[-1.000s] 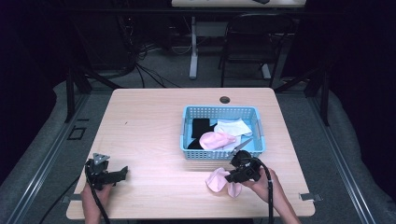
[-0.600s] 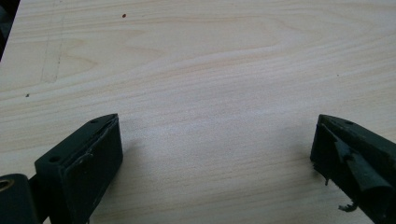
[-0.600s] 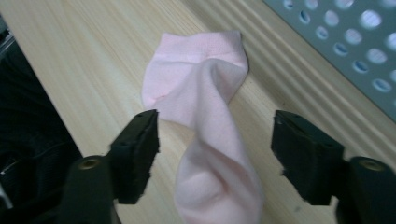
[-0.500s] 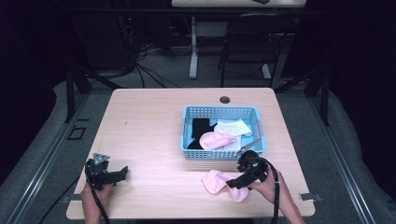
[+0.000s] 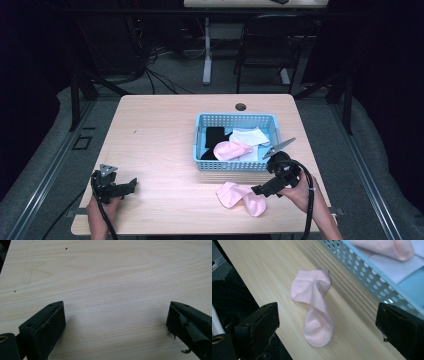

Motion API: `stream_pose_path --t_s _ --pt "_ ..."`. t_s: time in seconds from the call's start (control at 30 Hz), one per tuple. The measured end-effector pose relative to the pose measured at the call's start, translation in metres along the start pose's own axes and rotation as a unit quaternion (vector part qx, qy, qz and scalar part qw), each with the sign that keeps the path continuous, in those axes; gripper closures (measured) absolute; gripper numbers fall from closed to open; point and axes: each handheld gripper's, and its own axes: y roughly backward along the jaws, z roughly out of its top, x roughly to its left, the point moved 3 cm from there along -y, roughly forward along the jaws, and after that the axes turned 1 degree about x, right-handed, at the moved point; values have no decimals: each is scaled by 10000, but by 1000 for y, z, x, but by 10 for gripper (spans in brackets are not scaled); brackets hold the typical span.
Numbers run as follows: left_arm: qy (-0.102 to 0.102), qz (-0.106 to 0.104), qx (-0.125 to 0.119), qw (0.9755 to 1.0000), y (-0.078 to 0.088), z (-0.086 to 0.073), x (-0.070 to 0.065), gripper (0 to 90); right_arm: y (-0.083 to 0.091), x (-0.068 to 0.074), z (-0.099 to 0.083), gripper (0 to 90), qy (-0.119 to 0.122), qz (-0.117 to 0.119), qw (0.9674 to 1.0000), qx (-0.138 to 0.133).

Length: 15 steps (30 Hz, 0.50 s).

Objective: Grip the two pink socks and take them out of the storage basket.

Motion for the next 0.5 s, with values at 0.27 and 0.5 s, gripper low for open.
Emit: stream_pose_path --t_s 0.27,0.5 --pt "12 -18 13 10000 0 0 0 24 23 -11 22 19 -9 -241 9995 -184" --pt "13 -21 17 10000 0 0 0 24 31 -27 50 13 -95 -436 9977 -504"
